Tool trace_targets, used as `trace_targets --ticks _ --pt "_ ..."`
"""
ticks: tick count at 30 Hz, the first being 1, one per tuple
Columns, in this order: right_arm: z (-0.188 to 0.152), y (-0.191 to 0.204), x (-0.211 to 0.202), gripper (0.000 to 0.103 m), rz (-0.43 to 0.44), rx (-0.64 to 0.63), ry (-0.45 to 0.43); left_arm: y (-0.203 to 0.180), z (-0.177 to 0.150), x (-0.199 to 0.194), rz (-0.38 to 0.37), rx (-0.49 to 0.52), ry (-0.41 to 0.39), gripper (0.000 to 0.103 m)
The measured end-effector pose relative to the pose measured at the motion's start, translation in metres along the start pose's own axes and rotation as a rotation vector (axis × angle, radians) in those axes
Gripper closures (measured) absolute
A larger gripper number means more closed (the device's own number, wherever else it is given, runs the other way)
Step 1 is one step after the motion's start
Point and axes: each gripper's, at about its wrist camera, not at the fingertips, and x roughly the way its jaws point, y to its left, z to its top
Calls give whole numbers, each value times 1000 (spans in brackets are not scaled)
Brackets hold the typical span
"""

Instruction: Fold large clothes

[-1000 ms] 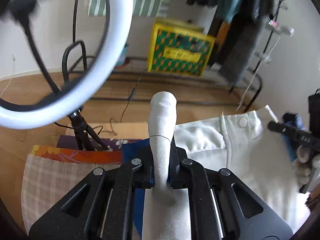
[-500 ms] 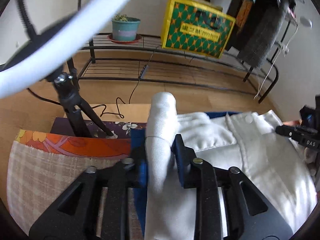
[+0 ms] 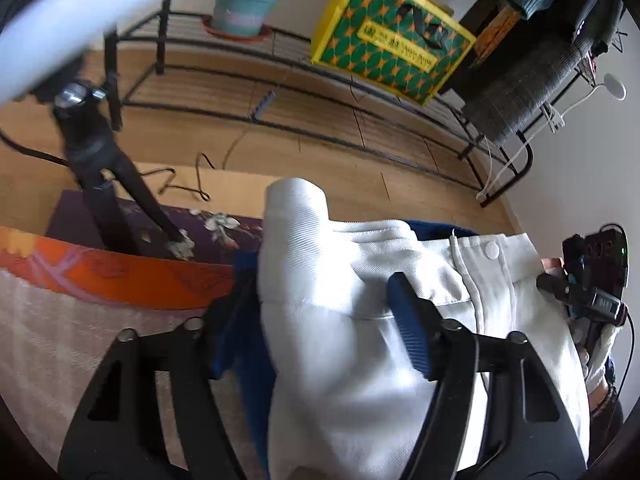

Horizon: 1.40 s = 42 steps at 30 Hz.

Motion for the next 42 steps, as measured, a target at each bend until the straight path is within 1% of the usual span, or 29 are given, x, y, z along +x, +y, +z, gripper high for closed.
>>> trace_targets --ticks 2,4,5,6,7,8,9,10,11,13,16,19,21,22,27,28,29,31,33,34,35,37,38,39,41,42 --pt "6 2 7 35 11 -7 1 -5 3 5 6 23 2 32" --pt "6 7 13 44 18 -34 9 -8 5 8 10 45 8 32" --pt "7 10 16 59 15 -48 12 -9 6 9 13 54 4 32" --pt "7 11 20 67 25 -53 22 -12 7 11 25 70 6 32" --pt "7 12 20 72 20 -48 14 -14 6 10 25 81 3 47" --pt "8 14 20 84 27 -54 8 -16 6 11 22 91 5 62" --pt "8 18 17 88 24 -66 -6 -19 5 10 31 98 -3 66" --pt "7 21 15 88 13 -79 -16 -22 4 7 36 110 -16 79" --pt "7 27 11 89 -5 -102 -30 -25 4 5 38 118 -26 86" --pt "7 39 1 90 -21 -129 -62 -33 1 -4 48 140 -48 91" --pt "4 59 -23 91 -6 -169 -113 -49 -5 -21 73 186 -88 92" --pt "-4 84 -53 91 6 -223 -154 -60 -9 -41 65 194 -127 92" --pt "-11 103 -71 91 -8 -291 -168 -67 -11 -55 62 217 -150 92" --pt "-14 112 -78 91 -22 -311 -172 -69 -12 -64 54 205 -166 92" --pt "-21 137 -101 91 -56 -364 -182 -77 -10 -93 24 210 -208 93" --pt "-20 138 -102 91 -58 -364 -174 -76 -8 -93 22 206 -198 92" --pt "-17 137 -101 91 -62 -353 -161 -72 -4 -89 15 179 -185 91" --pt "-10 129 -89 91 -105 -323 -133 -66 1 -75 5 145 -158 88" --pt "-7 118 -77 91 -119 -292 -112 -64 3 -56 35 148 -138 85" --pt "-6 109 -69 91 -124 -272 -98 -62 2 -45 45 150 -118 81" --pt "-6 100 -61 91 -133 -257 -84 -60 1 -35 67 159 -97 69" --pt "-7 83 -49 91 -164 -249 -58 -53 -1 -19 114 170 -71 61" --pt "-7 74 -44 91 -170 -239 -46 -49 -2 -16 108 165 -63 57" --pt "-8 63 -39 91 -161 -214 -38 -43 -1 -14 86 147 -53 53" --pt "-9 48 -35 89 -131 -183 -35 -30 2 -9 76 92 -34 32" --pt "-10 42 -33 85 -118 -173 -27 -23 2 -6 61 62 -19 31"
